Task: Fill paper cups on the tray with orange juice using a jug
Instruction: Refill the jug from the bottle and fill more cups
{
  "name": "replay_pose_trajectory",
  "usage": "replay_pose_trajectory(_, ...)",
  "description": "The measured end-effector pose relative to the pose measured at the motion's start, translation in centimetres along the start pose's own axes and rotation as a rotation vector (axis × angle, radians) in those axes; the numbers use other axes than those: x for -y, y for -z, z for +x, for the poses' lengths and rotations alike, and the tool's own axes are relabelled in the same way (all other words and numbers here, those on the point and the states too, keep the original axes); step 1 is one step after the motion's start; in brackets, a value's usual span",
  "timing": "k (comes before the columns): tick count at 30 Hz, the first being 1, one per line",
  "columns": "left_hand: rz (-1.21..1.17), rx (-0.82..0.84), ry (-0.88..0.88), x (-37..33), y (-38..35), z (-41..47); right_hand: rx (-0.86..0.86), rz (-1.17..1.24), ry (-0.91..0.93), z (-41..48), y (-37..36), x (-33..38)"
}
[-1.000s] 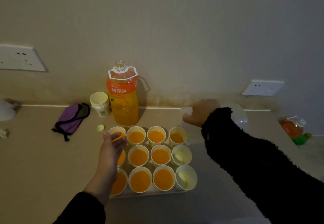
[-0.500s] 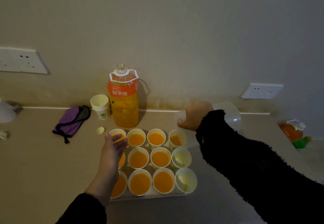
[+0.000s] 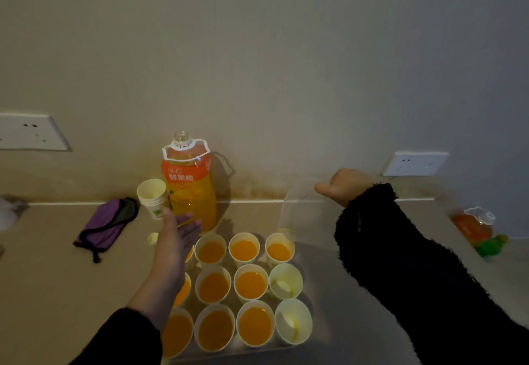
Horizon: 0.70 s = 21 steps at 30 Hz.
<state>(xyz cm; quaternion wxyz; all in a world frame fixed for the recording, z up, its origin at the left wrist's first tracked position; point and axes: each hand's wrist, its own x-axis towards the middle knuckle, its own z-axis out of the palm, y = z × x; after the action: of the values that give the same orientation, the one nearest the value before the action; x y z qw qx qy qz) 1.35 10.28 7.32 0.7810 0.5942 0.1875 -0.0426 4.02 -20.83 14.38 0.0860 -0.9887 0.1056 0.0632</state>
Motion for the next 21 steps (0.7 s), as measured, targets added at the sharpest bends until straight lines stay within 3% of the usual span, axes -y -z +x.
replay_pose_trajectory(11, -0.112, 0.015, 0.09, -2.1, -0.6, 1.1, -0.14, 0.173, -0.005, 2.7, -1.3, -0.4)
replay_pose_trajectory(21, -0.116, -0.096, 0.112, -1.2, 0.4, 1.3, 0.056, 0.524, -0.166, 6.6, -6.4, 1.4)
